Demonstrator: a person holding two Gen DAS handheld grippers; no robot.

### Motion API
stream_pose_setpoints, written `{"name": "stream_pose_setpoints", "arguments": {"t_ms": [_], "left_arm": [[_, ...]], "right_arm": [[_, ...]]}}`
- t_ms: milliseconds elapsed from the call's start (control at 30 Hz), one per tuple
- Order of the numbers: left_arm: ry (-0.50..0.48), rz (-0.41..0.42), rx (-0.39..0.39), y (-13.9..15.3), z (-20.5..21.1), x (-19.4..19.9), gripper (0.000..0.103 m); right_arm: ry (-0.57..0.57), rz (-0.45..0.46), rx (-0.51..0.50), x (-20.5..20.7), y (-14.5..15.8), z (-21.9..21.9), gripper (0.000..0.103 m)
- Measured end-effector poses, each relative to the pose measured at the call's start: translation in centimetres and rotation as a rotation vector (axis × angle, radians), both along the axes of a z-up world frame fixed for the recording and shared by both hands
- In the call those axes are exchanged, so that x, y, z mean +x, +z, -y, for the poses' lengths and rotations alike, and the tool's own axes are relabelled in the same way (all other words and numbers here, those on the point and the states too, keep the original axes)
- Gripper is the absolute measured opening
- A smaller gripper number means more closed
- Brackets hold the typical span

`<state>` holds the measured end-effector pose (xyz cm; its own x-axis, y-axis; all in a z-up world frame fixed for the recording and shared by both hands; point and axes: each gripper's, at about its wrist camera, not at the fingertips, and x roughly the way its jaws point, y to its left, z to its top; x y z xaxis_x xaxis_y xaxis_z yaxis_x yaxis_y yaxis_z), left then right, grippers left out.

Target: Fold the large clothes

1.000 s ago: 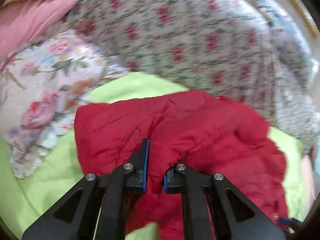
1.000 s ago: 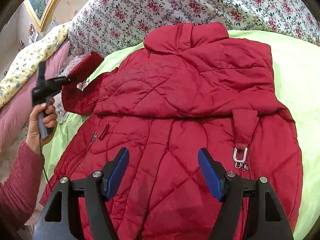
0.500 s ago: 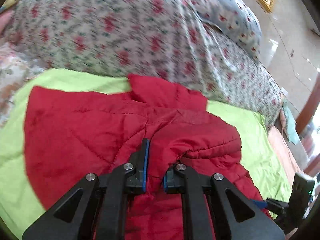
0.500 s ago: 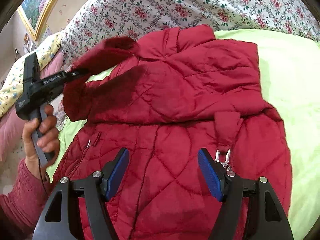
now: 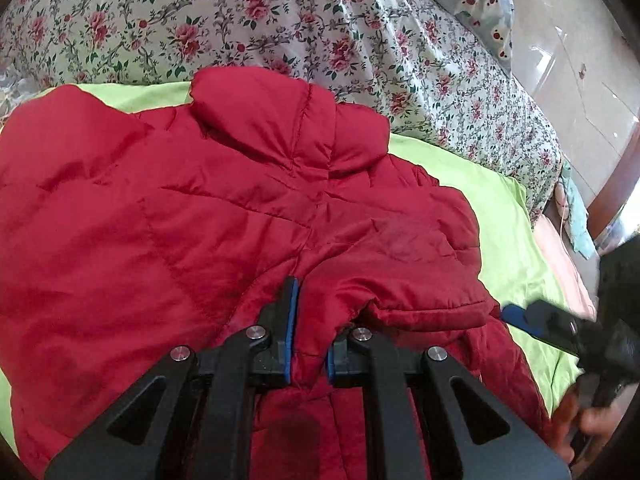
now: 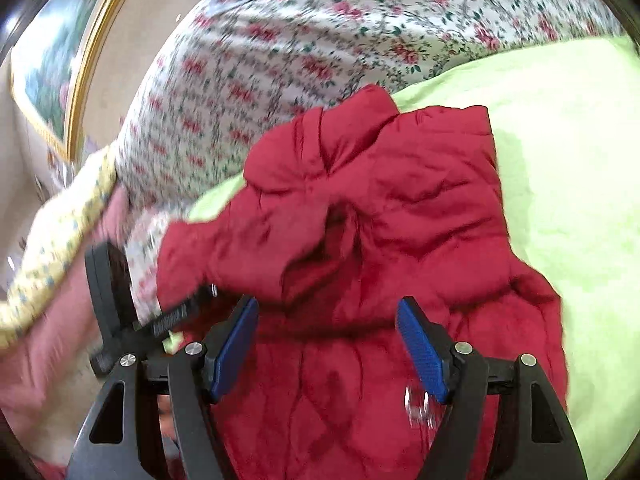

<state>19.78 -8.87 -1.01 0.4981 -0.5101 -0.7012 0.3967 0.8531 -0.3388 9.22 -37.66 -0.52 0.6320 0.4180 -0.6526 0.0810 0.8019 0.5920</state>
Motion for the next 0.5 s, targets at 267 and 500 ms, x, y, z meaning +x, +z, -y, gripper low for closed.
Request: {"name": "stream_pose_setpoints", "arguments": {"t_ms": [267, 500], "left_arm": [[-0.006, 0.005, -0.003, 0.0, 0.0, 0.0, 0.008], [-0.031, -0.006, 0.012, 0.2, 0.1, -0.5, 0.013]], "right_arm": [[-0.003, -0.088, 0.289, 6.0, -4.6, 0.3, 0.068], [-0.01, -0.121, 0.379, 8.2, -6.4, -0.9, 0.018]]}}
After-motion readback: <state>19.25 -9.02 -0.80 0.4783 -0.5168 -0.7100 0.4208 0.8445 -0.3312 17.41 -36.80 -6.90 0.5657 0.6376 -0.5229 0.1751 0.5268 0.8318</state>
